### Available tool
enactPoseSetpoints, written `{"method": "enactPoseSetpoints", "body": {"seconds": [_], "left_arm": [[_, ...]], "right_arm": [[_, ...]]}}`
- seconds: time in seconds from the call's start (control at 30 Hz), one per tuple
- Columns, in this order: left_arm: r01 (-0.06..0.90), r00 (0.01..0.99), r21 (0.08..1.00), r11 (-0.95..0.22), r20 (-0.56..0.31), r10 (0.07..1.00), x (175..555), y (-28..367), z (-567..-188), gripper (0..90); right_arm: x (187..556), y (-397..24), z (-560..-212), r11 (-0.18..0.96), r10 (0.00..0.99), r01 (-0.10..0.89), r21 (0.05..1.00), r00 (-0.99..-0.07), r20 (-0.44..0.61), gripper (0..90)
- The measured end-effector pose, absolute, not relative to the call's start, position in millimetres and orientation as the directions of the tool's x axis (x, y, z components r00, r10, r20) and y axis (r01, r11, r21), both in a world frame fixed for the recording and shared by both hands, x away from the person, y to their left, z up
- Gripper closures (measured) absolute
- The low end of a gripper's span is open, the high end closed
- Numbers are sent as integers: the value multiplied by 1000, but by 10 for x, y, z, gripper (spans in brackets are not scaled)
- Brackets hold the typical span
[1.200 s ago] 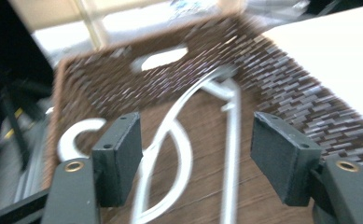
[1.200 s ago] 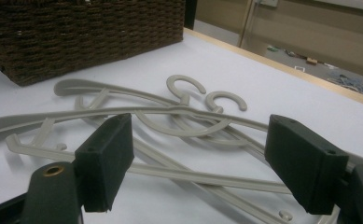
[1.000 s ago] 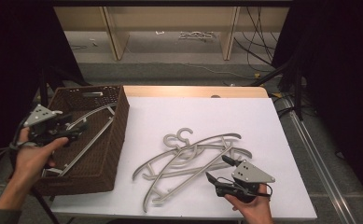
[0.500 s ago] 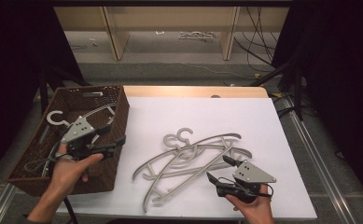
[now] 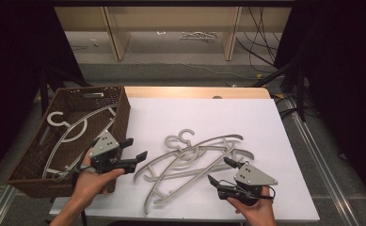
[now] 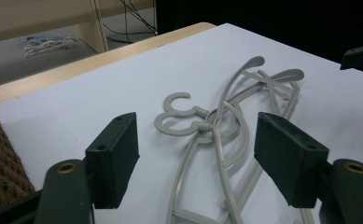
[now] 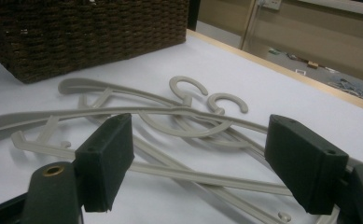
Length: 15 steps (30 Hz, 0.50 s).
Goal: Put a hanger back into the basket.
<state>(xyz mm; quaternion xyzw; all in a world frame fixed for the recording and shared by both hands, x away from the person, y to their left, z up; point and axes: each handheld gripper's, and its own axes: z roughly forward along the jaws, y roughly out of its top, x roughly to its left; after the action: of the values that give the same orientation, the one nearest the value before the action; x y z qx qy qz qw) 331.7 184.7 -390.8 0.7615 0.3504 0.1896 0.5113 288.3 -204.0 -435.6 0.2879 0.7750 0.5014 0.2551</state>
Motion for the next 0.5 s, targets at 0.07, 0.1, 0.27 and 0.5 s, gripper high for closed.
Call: {"method": "enactPoseSetpoints", "body": {"seconds": [0.07,0.1,0.27,0.5], "left_arm": [[341,686,910,-237,-68,724,3308,1834,-3929,308],[344,685,911,-229,-77,724,3299,1819,-3936,308],[323,707,916,-240,-65,704,3285,1758,-3955,294],[325,728,909,-262,-63,683,3284,1607,-4034,263]], "right_arm": [[2884,-2035,-4358,325,702,187,927,-704,-105,250],[2884,-2032,-4357,326,702,185,927,-704,-106,250],[2892,-2034,-4371,318,705,186,930,-702,-101,249],[2899,-2066,-4373,312,705,193,930,-703,-90,249]]}}
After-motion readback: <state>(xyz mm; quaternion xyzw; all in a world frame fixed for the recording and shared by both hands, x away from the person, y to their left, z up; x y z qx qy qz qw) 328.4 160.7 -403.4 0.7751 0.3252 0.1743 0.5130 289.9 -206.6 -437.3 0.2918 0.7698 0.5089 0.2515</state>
